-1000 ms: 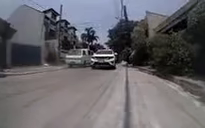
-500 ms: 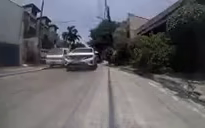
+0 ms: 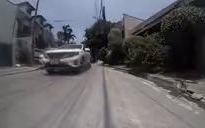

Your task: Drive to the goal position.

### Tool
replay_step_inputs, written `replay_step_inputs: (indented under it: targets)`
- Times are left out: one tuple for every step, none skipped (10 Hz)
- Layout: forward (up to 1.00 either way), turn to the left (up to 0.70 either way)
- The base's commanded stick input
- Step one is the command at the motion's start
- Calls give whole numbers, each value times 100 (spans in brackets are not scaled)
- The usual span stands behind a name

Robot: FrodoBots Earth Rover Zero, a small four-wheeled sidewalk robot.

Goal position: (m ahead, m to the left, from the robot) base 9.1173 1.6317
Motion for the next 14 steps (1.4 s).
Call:
replay_step_inputs:
  targets:
    - [2, 0]
    - [5, 0]
    - [9, 0]
    - [34, 0]
    - [63, 0]
    - [70, 0]
    - [70, 0]
    - [70, 0]
    - [70, 0]
    - [70, 0]
    - [70, 0]
    - [70, 0]
    - [70, 0]
    - [70, 0]
